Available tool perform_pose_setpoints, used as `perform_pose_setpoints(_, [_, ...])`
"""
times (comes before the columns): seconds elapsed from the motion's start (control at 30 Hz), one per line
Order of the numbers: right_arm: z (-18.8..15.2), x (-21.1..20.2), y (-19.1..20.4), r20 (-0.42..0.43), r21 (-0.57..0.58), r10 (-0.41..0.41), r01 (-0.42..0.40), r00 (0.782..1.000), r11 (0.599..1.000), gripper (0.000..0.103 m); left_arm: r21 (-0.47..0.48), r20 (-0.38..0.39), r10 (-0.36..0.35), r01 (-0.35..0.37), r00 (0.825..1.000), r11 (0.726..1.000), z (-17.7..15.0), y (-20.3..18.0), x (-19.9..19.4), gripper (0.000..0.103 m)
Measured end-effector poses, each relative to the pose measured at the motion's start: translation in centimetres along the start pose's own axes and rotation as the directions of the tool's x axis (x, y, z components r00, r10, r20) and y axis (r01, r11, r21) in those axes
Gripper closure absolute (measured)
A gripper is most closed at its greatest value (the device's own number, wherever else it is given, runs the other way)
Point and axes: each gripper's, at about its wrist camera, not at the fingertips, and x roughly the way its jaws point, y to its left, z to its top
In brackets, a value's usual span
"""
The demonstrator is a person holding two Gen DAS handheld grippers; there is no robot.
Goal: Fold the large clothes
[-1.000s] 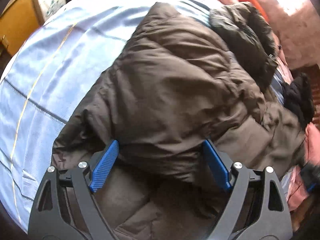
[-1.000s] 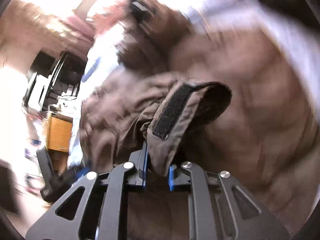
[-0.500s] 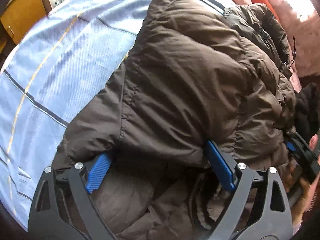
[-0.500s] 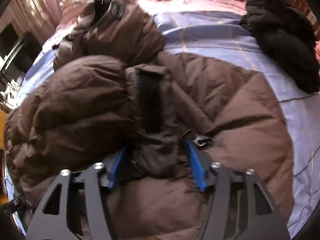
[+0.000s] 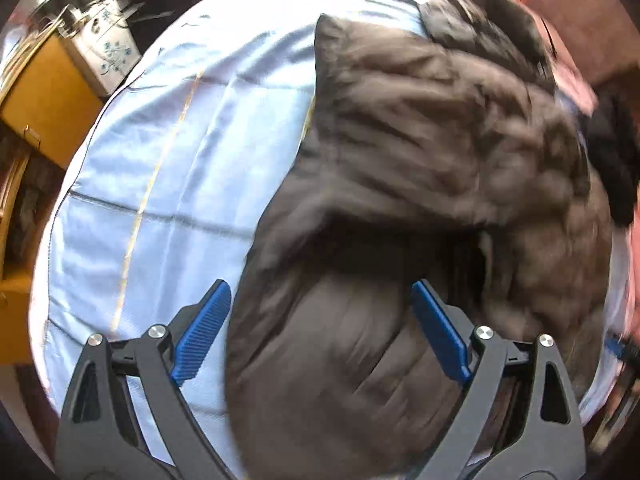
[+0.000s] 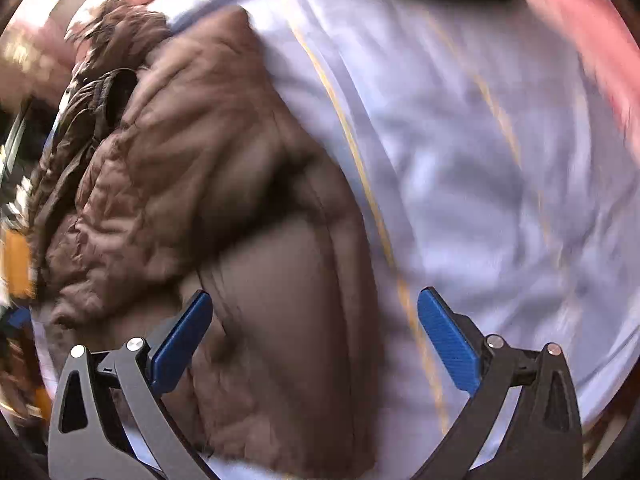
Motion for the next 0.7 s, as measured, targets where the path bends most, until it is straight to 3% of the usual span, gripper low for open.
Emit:
perform_pose_setpoints(0.07, [-1.6,0.9,-0.9,-0.059,0.036,0.102,-0.100,0.993,0.994,0.001,-0.004,-0.084,-0.059,0.059,0.995,0.998,-1.6,1.3,0.8,0.010])
perform_pose_setpoints(0.23, [-3.6,4.5,-0.1,-0.179,0.001,0.124,-0.126,0.976,0.992,0.001,-0.019,-0.235,-0.035,0.032,0.971,0.999,-4.6,2.9,4.6,0.010])
perform_pose_setpoints(0.3, [-4.0,5.9,0.6,-0.215,-0.006,0.112,-0.116,0.970,0.993,0.001,-0.042,-0.273,-0.076,0.067,0.959,0.997,-5.3,3.3,5.6,0.030])
perform_pose_setpoints(0.33, [-4.4,6.4,1.0,-0.213,-0.011,0.106,-0.111,0.971,0.994,0.004,-0.064,-0.279,-0.120,0.106,0.953,0.992,-5.4,3.5,5.6,0.050])
perform_pose_setpoints(0.37, [-4.9,6.2,1.4,-0.197,-0.009,0.118,-0.122,0.973,0.992,0.030,-0.086,-0.274,-0.156,0.138,0.949,0.987,-5.3,3.6,5.2,0.070])
perform_pose_setpoints(0.43, [-5.6,5.7,2.3,-0.188,-0.005,0.154,-0.158,0.970,0.987,0.067,-0.105,-0.271,-0.194,0.172,0.943,0.980,-5.1,3.5,3.8,0.085])
perform_pose_setpoints(0.47, [-6.0,5.1,2.5,-0.184,0.001,0.162,-0.165,0.969,0.986,0.080,-0.088,-0.273,-0.181,0.163,0.945,0.983,-5.2,3.3,3.3,0.088])
perform_pose_setpoints(0.6, [-7.4,1.3,3.8,-0.175,0.008,0.161,-0.162,0.971,0.987,0.087,-0.024,-0.320,-0.089,0.085,0.943,0.996,-7.2,3.6,2.4,0.089])
perform_pose_setpoints(0.7, [-8.8,1.3,3.1,-0.240,0.053,0.152,-0.143,0.959,0.988,0.086,0.013,-0.355,-0.027,0.033,0.934,0.999,-8.5,4.4,3.0,0.086])
